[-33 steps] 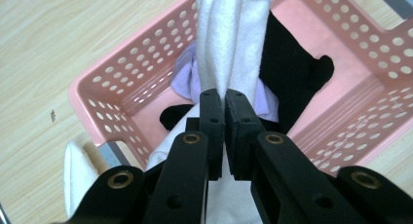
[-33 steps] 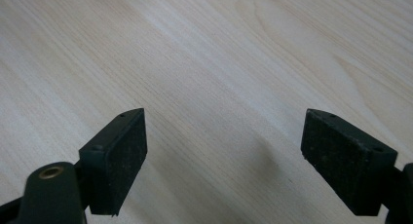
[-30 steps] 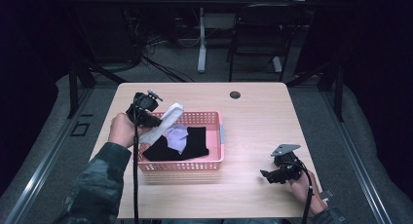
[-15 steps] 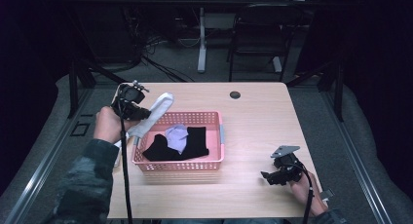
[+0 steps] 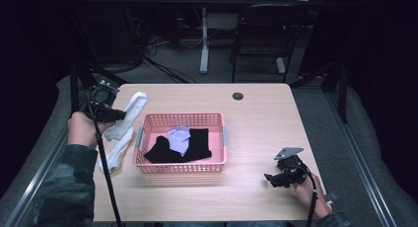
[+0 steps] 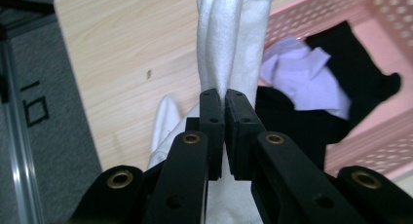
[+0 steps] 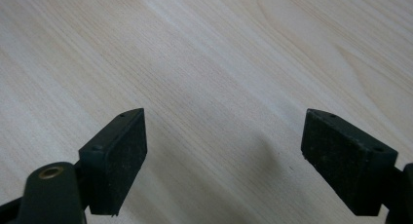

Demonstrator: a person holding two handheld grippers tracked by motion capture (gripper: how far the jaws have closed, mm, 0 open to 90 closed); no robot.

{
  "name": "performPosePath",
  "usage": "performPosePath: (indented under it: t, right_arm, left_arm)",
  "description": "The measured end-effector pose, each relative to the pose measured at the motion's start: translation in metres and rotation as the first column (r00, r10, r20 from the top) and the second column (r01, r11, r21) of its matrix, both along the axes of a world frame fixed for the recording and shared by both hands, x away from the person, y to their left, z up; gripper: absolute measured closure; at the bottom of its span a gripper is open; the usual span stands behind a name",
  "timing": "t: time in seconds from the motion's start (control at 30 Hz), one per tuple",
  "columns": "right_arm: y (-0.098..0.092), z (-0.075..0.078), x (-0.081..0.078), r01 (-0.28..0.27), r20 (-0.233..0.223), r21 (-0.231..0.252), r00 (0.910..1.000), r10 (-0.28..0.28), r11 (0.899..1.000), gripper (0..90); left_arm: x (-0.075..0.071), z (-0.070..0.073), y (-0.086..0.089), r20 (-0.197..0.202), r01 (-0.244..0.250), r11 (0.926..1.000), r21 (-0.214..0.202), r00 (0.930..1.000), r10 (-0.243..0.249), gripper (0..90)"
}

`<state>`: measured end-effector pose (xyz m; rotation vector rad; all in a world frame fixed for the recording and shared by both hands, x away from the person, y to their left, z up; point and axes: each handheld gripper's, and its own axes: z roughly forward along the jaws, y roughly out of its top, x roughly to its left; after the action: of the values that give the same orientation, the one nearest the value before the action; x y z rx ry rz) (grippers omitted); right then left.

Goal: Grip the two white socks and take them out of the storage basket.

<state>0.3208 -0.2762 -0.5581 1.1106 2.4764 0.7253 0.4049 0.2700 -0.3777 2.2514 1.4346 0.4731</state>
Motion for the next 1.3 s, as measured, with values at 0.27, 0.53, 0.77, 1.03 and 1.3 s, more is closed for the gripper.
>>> performPosePath:
  t: [0.27,0.53,0.77,1.03,1.3]
  right_arm:
    - [0.0,0.0,0.0,-0.005,-0.005,-0.008,1.0,0.005,1.0,16.1]
    - [0.001,-0.001,0.0,-0.005,-0.004,-0.014,1.0,0.005,1.0,16.1]
    - [0.001,-0.001,0.0,-0.006,-0.003,-0.012,1.0,0.006,1.0,15.9]
    - [0.001,-0.001,0.0,-0.008,-0.007,-0.021,0.9999,0.008,1.0,15.8]
    - [0.001,-0.001,0.0,-0.01,-0.012,-0.012,0.9999,0.009,1.0,15.7]
  left_arm:
    - [-0.002,-0.029,0.028,-0.049,-0.087,0.9959,-0.024,0.9951,0.086,86.9]
    - [0.0,-0.057,0.042,-0.096,-0.138,0.9903,-0.019,0.9862,0.135,86.9]
    - [0.005,-0.099,0.052,-0.177,-0.19,0.9808,-0.043,0.9676,0.18,86.9]
    - [0.005,-0.116,0.057,-0.208,-0.23,0.9716,-0.053,0.9543,0.215,78.7]
    - [-0.006,-0.106,0.059,-0.173,-0.259,0.9653,-0.037,0.9529,0.249,40.6]
